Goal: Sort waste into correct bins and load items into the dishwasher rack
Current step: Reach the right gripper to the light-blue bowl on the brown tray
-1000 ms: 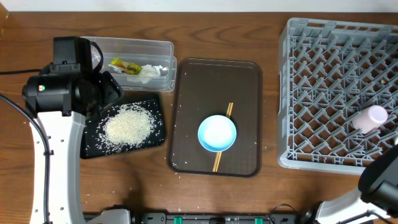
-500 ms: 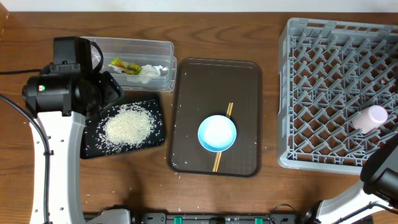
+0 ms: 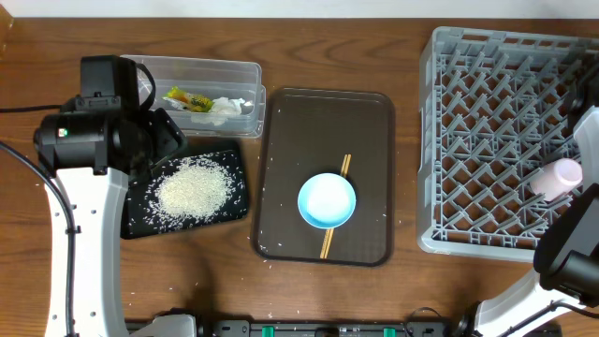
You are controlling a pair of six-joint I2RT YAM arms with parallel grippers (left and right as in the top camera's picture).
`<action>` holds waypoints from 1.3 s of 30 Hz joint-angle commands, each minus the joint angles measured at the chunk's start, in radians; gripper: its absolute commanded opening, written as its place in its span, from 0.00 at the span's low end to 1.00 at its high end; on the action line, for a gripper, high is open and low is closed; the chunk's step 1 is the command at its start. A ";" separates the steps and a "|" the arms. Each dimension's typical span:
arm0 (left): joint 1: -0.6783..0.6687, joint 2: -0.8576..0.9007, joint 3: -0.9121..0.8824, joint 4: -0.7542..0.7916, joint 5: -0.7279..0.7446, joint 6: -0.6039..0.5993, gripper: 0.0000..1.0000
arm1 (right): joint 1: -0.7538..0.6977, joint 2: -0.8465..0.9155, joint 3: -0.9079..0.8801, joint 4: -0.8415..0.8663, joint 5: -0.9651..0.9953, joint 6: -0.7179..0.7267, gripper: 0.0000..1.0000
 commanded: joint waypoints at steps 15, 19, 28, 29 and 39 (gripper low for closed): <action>0.004 0.000 -0.001 -0.003 -0.001 -0.012 0.84 | 0.044 -0.285 0.003 -0.298 -0.641 0.171 0.99; 0.004 0.000 -0.001 -0.003 -0.001 -0.008 0.84 | 0.086 -0.351 0.003 -0.415 -0.783 0.285 0.92; 0.004 0.000 -0.001 -0.022 -0.002 -0.008 0.84 | 0.267 -0.410 0.003 -0.724 -0.983 0.517 0.77; 0.005 0.000 -0.001 -0.027 -0.002 -0.008 0.85 | 0.293 -0.409 0.003 -0.759 -1.006 0.536 0.77; 0.004 0.000 -0.001 -0.064 -0.002 -0.008 0.85 | 0.554 -0.359 -0.003 -0.953 -1.017 0.690 0.72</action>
